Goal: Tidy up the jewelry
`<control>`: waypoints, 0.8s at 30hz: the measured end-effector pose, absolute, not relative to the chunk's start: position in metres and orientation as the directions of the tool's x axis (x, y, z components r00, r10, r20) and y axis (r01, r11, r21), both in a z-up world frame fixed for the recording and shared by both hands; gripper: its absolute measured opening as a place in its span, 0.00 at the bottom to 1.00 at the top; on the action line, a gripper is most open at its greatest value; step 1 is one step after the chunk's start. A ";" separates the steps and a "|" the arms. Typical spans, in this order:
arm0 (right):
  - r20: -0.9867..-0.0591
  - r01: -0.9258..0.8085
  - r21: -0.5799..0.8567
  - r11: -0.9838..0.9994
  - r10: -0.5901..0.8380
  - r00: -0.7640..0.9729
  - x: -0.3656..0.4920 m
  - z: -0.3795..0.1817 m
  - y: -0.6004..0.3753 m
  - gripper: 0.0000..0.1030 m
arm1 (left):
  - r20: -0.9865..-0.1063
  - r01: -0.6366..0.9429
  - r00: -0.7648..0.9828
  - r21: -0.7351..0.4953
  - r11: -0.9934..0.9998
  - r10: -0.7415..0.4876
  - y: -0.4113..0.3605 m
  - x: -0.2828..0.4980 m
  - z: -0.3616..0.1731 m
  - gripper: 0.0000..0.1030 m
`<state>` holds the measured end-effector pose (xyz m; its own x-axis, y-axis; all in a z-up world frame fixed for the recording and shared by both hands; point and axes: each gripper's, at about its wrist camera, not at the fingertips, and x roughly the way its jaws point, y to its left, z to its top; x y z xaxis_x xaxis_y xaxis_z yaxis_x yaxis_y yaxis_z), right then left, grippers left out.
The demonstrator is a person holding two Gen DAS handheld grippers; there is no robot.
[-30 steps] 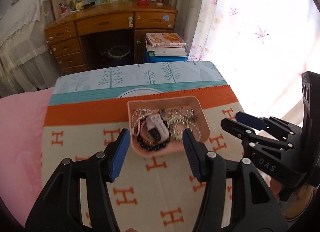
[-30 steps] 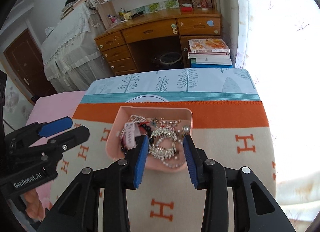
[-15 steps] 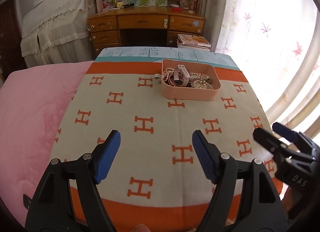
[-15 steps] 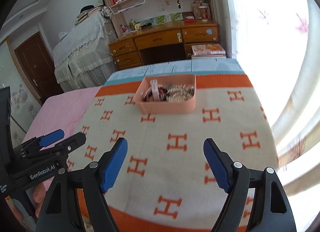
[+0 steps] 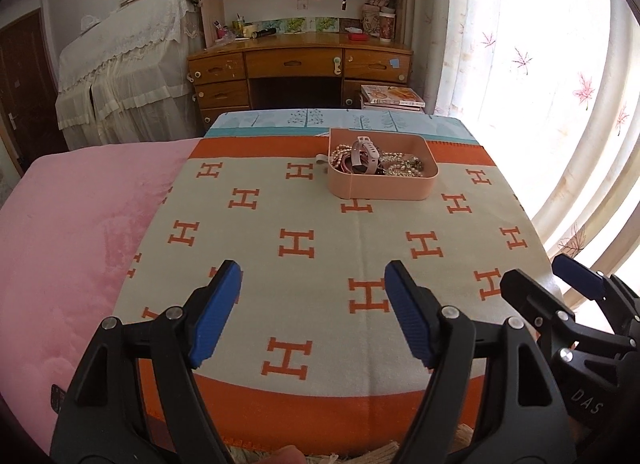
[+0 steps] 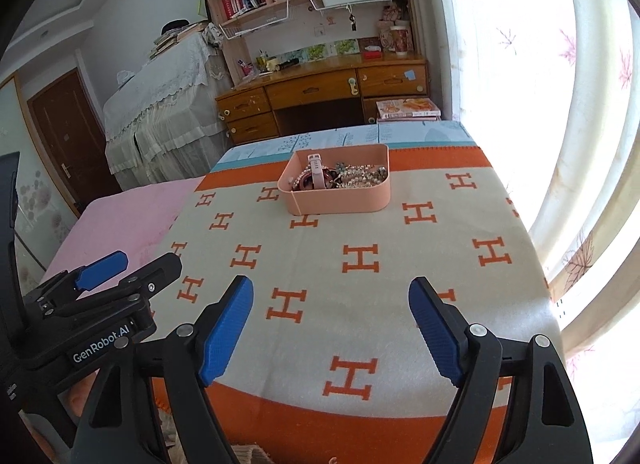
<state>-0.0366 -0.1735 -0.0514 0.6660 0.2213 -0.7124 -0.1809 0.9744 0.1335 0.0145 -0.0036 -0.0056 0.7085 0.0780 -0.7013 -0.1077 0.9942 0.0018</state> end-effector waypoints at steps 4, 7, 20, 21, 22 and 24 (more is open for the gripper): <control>-0.705 -0.194 0.112 0.975 0.215 0.676 -0.036 -0.044 -0.168 0.79 | -0.700 -0.108 0.711 -0.015 0.994 0.066 -0.003 0.013 -0.004 0.70; -0.712 -0.203 0.098 0.974 0.211 0.670 -0.033 -0.044 -0.163 0.79 | -0.697 -0.110 0.713 -0.005 0.994 0.075 -0.005 0.012 -0.003 0.70; -0.705 -0.181 0.088 0.980 0.189 0.684 -0.030 -0.044 -0.165 0.79 | -0.697 -0.121 0.713 -0.010 0.993 0.080 -0.004 0.013 -0.007 0.70; -0.703 -0.180 0.086 0.980 0.188 0.686 -0.031 -0.044 -0.165 0.79 | -0.695 -0.123 0.714 -0.013 0.992 0.079 -0.004 0.013 -0.007 0.70; -0.701 -0.181 0.085 0.980 0.188 0.688 -0.031 -0.043 -0.165 0.79 | -0.694 -0.125 0.716 -0.016 0.992 0.079 -0.003 0.013 -0.007 0.70; -0.696 -0.182 0.080 0.980 0.186 0.693 -0.032 -0.043 -0.165 0.79 | -0.692 -0.126 0.718 -0.021 0.992 0.077 -0.002 0.013 -0.007 0.70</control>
